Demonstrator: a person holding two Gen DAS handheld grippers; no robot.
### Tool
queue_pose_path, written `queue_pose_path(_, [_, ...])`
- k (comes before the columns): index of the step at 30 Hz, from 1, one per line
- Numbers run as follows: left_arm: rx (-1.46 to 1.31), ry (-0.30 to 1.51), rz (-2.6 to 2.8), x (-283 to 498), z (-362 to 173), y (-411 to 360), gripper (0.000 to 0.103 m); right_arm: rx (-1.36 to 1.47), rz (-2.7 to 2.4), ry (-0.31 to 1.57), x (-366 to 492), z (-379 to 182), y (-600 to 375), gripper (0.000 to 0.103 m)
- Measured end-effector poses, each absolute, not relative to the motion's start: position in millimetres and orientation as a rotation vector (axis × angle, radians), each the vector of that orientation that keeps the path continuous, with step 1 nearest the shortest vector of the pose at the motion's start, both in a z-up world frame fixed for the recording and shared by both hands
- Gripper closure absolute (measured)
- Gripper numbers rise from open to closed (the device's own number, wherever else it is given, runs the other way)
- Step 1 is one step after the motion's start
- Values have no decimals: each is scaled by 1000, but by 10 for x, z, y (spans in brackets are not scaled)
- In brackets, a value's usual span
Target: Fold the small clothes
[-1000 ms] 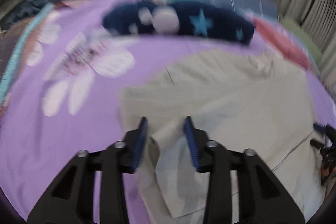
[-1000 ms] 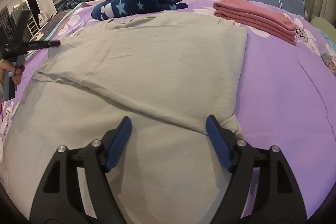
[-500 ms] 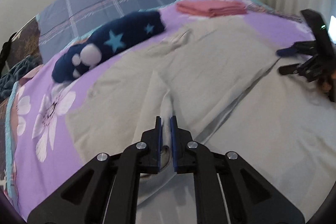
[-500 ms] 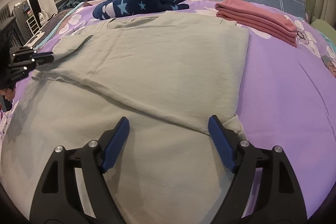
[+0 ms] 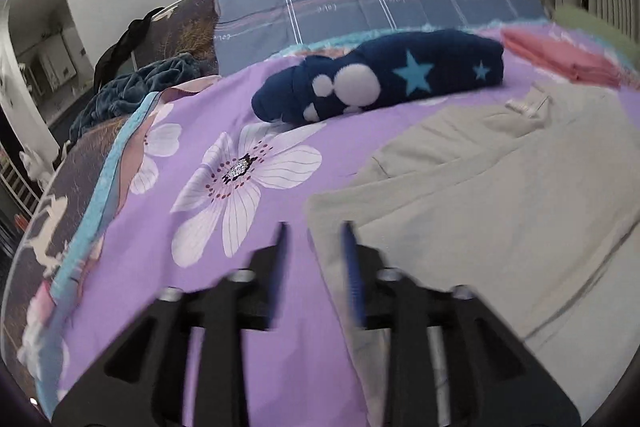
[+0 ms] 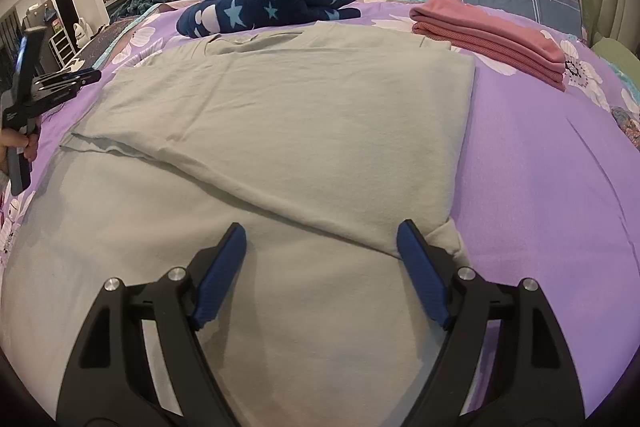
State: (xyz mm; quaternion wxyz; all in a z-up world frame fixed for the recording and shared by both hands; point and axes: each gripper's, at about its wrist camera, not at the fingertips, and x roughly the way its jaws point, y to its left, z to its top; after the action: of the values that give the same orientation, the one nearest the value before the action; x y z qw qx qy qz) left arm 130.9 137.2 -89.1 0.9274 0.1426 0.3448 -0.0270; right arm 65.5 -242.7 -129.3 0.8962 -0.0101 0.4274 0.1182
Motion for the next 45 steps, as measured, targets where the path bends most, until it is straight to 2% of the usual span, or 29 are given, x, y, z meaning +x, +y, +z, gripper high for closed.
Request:
queue_pose_path(4, [302, 747, -132, 1165, -1015, 1300, 60, -28, 247, 886, 655, -1294, -2411, 21])
queue_pose_path(6, [357, 784, -146, 1116, -1172, 1204, 48, -28, 247, 885, 651, -1294, -2411, 21])
queue_pose_path(8, [450, 738, -102, 1047, -1275, 1092, 45, -27, 248, 886, 653, -1293, -2413, 21])
queue_pose_path(11, [430, 756, -88, 1007, -1173, 1069, 46, -25, 244, 889, 655, -1269, -2414, 22])
queue_pose_path(13, [365, 707, -166, 883, -974, 994, 46, -5, 231, 888, 655, -1201, -2414, 32])
queue_pose_path(15, [337, 649, -265, 743, -824, 811, 45, 82, 305, 890, 715, -1063, -2401, 67])
queue_pose_path(20, [387, 675, -387, 735, -976, 248, 45, 140, 400, 906, 981, -1003, -2113, 76])
queue_pose_path(23, [473, 748, -370, 764, -1316, 35, 45, 140, 417, 1025, 1087, -1348, -1968, 78])
queue_pose_path(25, [486, 740, -392, 691, -1270, 23, 45, 58, 416, 949, 929, -1340, -1923, 78])
queue_pose_path(29, [498, 748, -426, 562, -1303, 100, 44, -1, 409, 938, 805, -1333, -1910, 76])
queue_pose_path(36, [381, 804, -349, 300, -1221, 488, 38, 8, 398, 942, 641, -1290, -1991, 66])
queue_pose_path(42, [364, 837, -186, -64, -1235, 993, 36, 69, 375, 946, 289, -1251, -2278, 65])
queue_pose_path(45, [251, 876, -175, -240, -1239, 1264, 31, 86, 315, 920, 57, -1192, -2436, 64])
